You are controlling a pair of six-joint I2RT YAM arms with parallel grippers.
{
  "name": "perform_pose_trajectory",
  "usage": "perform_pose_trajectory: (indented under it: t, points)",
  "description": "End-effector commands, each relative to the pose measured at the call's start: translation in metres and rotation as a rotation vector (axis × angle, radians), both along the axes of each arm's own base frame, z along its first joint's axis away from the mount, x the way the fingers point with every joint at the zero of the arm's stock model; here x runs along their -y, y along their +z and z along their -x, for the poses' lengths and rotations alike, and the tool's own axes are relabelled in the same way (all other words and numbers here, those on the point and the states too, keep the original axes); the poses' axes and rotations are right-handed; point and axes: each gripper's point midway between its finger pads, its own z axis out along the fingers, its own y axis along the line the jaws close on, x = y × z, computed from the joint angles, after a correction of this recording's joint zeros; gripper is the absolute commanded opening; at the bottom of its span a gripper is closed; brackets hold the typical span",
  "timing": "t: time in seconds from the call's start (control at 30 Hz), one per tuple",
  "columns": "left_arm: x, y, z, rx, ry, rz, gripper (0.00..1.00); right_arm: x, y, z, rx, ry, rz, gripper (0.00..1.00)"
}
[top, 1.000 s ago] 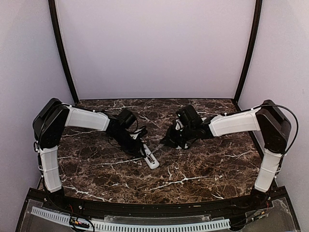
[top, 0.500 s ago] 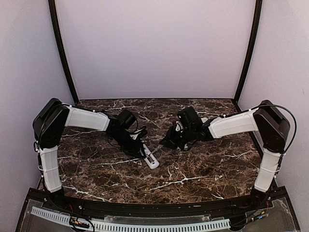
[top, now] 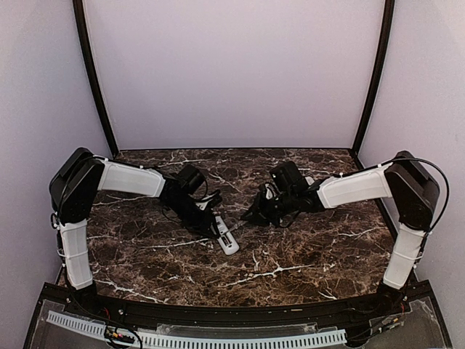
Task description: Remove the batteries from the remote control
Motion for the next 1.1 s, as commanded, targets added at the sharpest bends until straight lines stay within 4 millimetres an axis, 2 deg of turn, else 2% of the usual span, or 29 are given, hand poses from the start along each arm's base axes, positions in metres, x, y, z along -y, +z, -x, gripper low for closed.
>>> perform_pose_trajectory:
  t: [0.0, 0.43, 0.8, 1.07]
  points:
    - [-0.02, -0.035, 0.015, -0.047, 0.01, -0.136, 0.31, -0.015, 0.021, 0.031, -0.036, 0.141, -0.106, 0.0]
    - [-0.02, -0.029, 0.012, -0.036, 0.019, -0.122, 0.31, -0.014, 0.039, 0.03, -0.033, 0.136, -0.221, 0.0]
    - [-0.024, -0.021, 0.002, -0.028, 0.046, -0.094, 0.32, -0.011, 0.04, 0.032, -0.035, 0.141, -0.227, 0.0]
    - [-0.027, -0.016, -0.005, -0.02, 0.065, -0.077, 0.34, -0.009, 0.049, 0.034, -0.01, 0.16, -0.227, 0.0]
